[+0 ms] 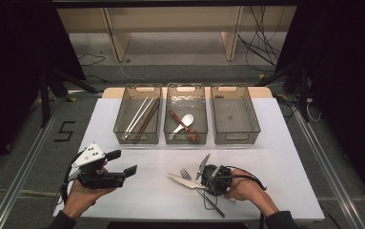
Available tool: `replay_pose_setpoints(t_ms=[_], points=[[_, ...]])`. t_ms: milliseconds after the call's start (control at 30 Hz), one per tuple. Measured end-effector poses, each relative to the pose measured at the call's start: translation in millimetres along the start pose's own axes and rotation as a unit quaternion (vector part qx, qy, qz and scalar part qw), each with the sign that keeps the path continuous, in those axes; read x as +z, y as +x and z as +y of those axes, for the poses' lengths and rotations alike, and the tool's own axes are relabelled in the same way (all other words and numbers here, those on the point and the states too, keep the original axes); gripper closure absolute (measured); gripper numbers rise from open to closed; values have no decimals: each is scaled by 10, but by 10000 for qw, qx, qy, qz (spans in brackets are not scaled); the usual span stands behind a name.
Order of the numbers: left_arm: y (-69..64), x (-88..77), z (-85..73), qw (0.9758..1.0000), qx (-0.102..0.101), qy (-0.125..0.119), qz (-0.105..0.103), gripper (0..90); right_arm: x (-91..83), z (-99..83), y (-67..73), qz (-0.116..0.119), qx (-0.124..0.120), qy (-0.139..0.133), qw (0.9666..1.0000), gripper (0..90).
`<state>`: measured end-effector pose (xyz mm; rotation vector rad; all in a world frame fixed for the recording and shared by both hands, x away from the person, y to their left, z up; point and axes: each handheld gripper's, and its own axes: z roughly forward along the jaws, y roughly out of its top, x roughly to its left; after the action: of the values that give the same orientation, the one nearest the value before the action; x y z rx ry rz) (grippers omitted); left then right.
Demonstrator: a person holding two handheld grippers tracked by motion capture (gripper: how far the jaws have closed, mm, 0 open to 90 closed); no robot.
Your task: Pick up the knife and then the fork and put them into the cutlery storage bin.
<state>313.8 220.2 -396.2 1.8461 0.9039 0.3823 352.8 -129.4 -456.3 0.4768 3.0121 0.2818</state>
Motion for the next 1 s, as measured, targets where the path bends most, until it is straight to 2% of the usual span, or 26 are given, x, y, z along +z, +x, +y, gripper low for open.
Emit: replay_pose_setpoints(t_ms=[267,400,433,567,700,800,833,1000], points=[[5,-6,1,10000,5,3,4,176,-6,-4,0,-5,-25,-39,10000,807],[3,-8,1,10000,10,-5,5,177,-24,-11,-14,-57,75,-103,9999,808],[5,-9,1,10000,17,-7,6,176,-35,-19,-15,-43,160,-175,9997,808],[5,-9,1,10000,13,-10,9,176,-92,-48,-59,-3,200,-430,9989,808],[6,-8,1,10000,14,-8,8,176,-164,-68,-86,24,476,-674,9966,808],[6,-8,0,10000,12,-10,9,176,-224,-91,-134,83,643,-953,9933,807],[6,-9,0,10000,9,-13,8,176,-247,-99,-147,58,753,-1098,9911,808],[-2,-7,0,10000,3,-21,1,176,-301,-142,-212,182,1035,-1352,9852,807]])
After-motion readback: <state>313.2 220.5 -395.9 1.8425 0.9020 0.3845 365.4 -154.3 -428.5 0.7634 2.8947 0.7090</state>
